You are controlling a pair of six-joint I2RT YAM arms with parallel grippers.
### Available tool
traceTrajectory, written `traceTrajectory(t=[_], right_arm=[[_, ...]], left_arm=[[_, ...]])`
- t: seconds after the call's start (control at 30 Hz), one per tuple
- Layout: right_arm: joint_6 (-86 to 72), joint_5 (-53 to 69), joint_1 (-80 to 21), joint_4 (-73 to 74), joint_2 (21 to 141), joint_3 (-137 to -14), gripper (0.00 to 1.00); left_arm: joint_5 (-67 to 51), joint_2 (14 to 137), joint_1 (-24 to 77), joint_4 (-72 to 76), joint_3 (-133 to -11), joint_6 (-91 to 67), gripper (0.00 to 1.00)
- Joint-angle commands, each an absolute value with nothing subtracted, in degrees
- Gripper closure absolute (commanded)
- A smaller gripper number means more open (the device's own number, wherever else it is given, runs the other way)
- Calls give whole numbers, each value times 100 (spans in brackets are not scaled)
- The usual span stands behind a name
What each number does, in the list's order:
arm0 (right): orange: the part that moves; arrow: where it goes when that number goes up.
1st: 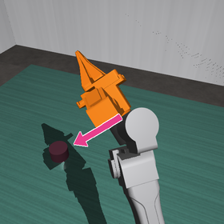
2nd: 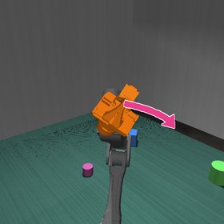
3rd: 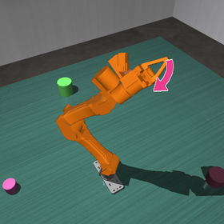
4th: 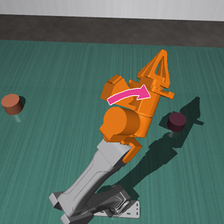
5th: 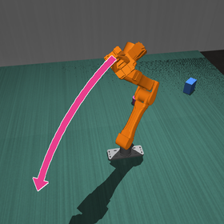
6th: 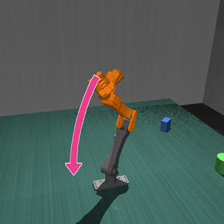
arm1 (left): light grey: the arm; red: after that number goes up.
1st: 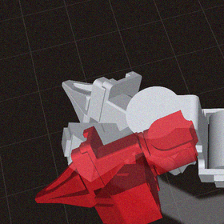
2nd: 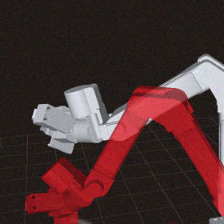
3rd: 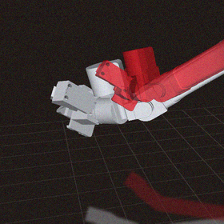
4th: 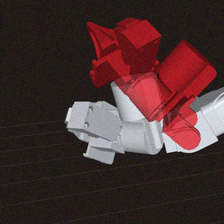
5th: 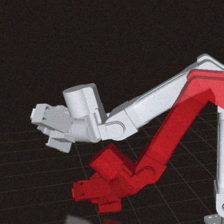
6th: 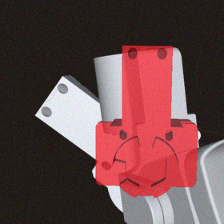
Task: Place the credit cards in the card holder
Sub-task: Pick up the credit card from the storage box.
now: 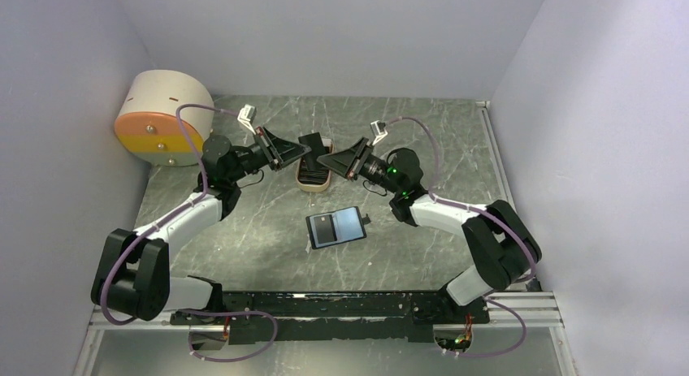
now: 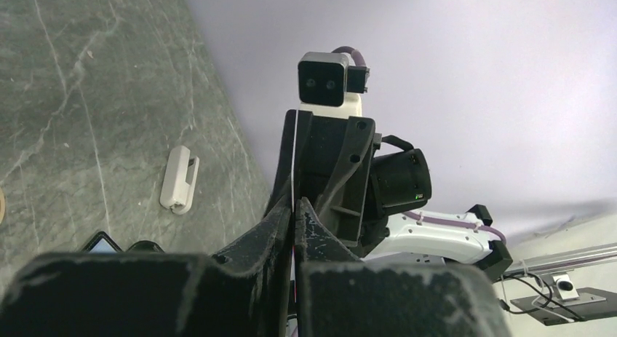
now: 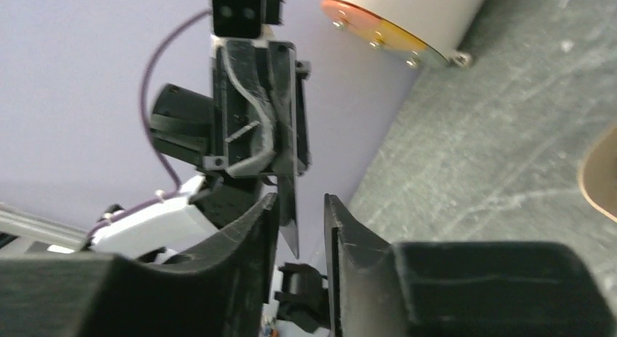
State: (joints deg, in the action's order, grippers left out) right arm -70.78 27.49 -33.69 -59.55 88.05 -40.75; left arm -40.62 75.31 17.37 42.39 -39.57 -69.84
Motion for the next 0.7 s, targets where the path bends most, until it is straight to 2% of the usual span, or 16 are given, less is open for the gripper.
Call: traceTrajectory(t=[0.0, 0.2, 0.27, 0.3, 0.33, 0.37, 0.47, 0.67], right_arm=[[-5974, 2825, -3336, -4422, 8305, -4165, 63], [-4448, 1721, -3321, -2547, 7134, -4001, 47], [-4025, 1489, -3313, -2112, 6842, -3995, 38], [-3789, 1408, -3307, -1884, 6737, -4005, 30], [-3611, 1250, -3306, -1653, 6632, -4038, 6], [-3467, 1166, -3310, -1440, 6593, -4073, 0], [-2893, 1358, -3312, -751, 6627, -4309, 1], [-2816, 975, -3302, 147, 6882, -4240, 1]], left_arm=[[-4268, 7505, 1784, 4049, -4100, -6740, 91], [-3678, 7135, 1788, 2569, -4094, -6335, 91], [-3438, 7020, 1804, 1968, -4159, -6202, 91], [-3314, 6952, 1821, 1662, -4199, -6111, 91], [-3222, 6904, 1845, 1382, -4229, -6036, 91], [-3147, 6867, 1879, 1216, -4221, -5971, 91], [-2827, 6785, 2039, 655, -4123, -5892, 91], [-2574, 6774, 2513, 664, -3655, -5926, 91]])
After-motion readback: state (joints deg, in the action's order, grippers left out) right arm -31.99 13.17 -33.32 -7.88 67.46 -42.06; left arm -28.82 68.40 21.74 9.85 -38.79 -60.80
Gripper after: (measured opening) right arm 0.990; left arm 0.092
